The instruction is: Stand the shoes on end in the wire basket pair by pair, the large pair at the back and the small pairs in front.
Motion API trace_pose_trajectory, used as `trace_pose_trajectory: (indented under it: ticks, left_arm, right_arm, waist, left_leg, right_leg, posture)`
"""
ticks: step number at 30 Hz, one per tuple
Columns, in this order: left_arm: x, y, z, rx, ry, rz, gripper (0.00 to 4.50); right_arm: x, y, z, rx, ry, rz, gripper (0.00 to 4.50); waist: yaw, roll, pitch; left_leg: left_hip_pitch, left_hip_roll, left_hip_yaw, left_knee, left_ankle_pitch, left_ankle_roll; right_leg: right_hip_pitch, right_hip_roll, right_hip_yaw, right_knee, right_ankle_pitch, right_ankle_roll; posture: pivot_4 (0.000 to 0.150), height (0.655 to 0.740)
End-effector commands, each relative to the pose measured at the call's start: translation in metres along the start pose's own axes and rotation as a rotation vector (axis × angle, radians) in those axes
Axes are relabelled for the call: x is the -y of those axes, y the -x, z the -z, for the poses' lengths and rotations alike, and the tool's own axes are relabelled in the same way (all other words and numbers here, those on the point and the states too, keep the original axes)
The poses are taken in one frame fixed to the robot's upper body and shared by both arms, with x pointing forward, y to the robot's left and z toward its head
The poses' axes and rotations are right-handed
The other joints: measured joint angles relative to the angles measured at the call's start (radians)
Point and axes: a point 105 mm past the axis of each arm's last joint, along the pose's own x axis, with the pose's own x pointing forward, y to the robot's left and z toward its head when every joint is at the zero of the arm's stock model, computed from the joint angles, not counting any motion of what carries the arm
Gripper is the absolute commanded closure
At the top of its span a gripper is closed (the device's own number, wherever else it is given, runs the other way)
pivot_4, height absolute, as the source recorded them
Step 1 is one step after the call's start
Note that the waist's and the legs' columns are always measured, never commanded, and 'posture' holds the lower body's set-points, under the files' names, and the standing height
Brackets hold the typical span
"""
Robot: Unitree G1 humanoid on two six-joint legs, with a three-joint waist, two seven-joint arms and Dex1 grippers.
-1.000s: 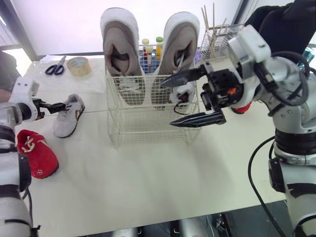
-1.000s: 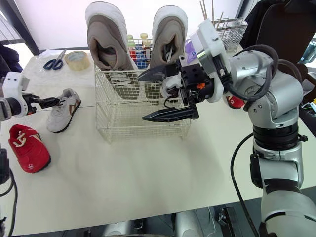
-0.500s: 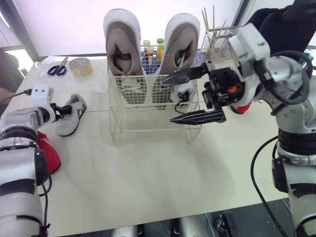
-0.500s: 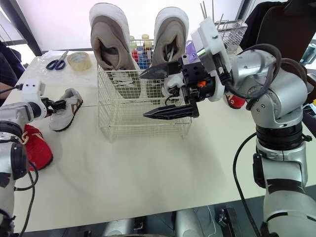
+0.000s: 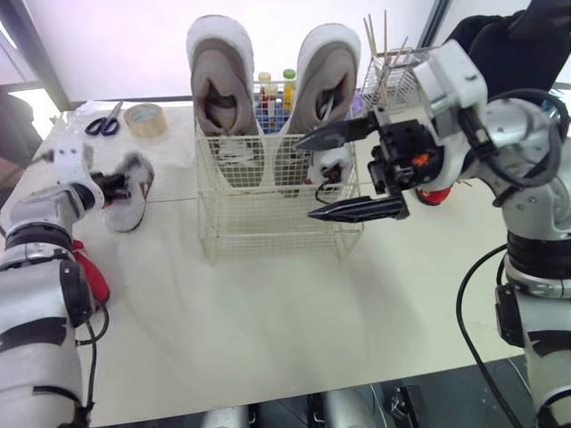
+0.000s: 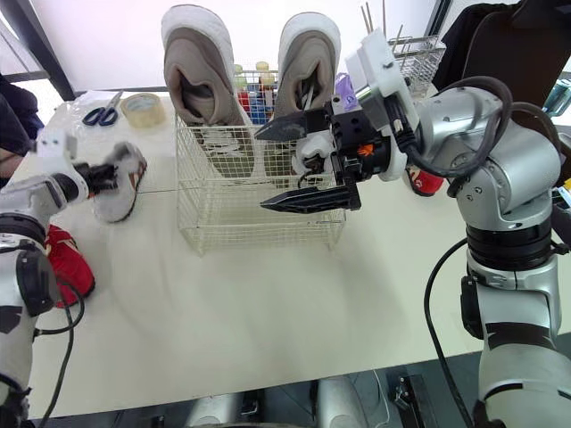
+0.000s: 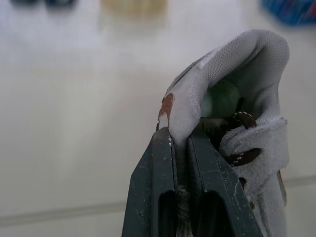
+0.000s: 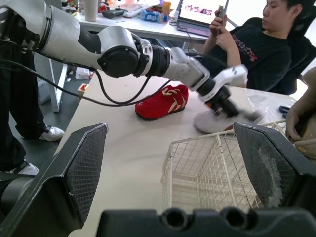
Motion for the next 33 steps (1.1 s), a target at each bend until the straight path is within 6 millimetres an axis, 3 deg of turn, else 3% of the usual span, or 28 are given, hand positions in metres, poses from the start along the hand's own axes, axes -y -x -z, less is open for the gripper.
trace_pose_trajectory:
  ticks: [1, 3, 9, 11, 16, 20, 24, 33]
  left_arm:
    - [0.014, 0.036, -0.123, 0.554, -0.064, 0.032, 4.49]
    - [0.030, 0.061, -0.144, 0.730, -0.082, 0.020, 4.49]
    - [0.066, 0.124, -0.170, 1.040, -0.089, -0.127, 4.49]
    - [0.093, 0.144, -0.175, 1.128, -0.110, -0.096, 4.49]
    - [0.141, 0.168, -0.176, 1.212, -0.136, -0.012, 4.49]
    - [0.166, 0.170, -0.175, 1.236, -0.128, 0.073, 4.49]
    - [0.200, 0.156, -0.155, 1.218, -0.082, 0.179, 4.49]
    - [0.230, 0.128, -0.121, 1.164, -0.019, 0.193, 4.49]
  right_arm:
    - [0.001, 0.001, -0.007, 0.006, 0.046, 0.006, 0.00]
    - [0.002, 0.001, -0.007, 0.009, 0.043, 0.007, 0.00]
    - [0.008, 0.001, -0.005, 0.013, 0.037, -0.001, 0.00]
    - [0.010, 0.001, -0.003, 0.006, 0.039, -0.009, 0.00]
    - [0.016, 0.002, 0.000, -0.013, 0.047, -0.024, 0.00]
    - [0.021, 0.004, 0.002, -0.023, 0.051, -0.028, 0.00]
    - [0.024, 0.009, 0.003, -0.043, 0.054, -0.020, 0.00]
    - [0.022, 0.017, 0.009, -0.086, 0.011, 0.012, 0.00]
  waist:
    - [-0.001, -0.001, 0.000]
    - [-0.002, -0.001, 0.000]
    - [-0.001, 0.000, 0.000]
    - [0.000, -0.001, 0.000]
    - [0.003, -0.001, 0.000]
    - [0.001, -0.001, 0.000]
    - [0.003, -0.001, 0.000]
    - [0.003, -0.001, -0.001]
  left_leg:
    - [0.000, 0.000, 0.000, 0.000, 0.000, 0.000]
    - [0.000, 0.000, 0.000, 0.000, 0.002, -0.004]
    - [0.002, -0.001, 0.003, -0.001, 0.002, -0.004]
    - [0.002, -0.001, 0.003, 0.000, 0.000, 0.000]
    - [0.003, -0.002, 0.002, 0.000, 0.000, 0.000]
    - [0.003, -0.002, 0.002, 0.000, 0.000, 0.000]
    - [0.004, -0.002, 0.002, 0.000, 0.000, 0.001]
    - [0.004, -0.002, 0.002, 0.000, -0.001, 0.001]
  right_leg:
    - [0.000, 0.000, 0.000, 0.000, 0.000, 0.000]
    - [0.000, -0.002, 0.000, 0.000, 0.000, 0.000]
    - [0.000, -0.006, -0.001, 0.000, 0.000, 0.000]
    - [0.000, -0.006, -0.002, 0.001, 0.000, 0.000]
    - [0.002, -0.007, -0.003, 0.000, 0.001, 0.000]
    - [0.003, -0.006, -0.003, 0.000, 0.001, 0.000]
    - [0.003, -0.006, -0.004, 0.000, 0.001, 0.000]
    - [0.004, -0.006, -0.005, -0.001, 0.001, 0.000]
  posture:
    - [0.150, 0.7400]
    - [0.150, 0.7400]
    - [0.150, 0.7400]
    - [0.150, 0.7400]
    - [0.150, 0.7400]
    - [0.150, 0.7400]
    - [0.150, 0.7400]
    - [0.150, 0.7400]
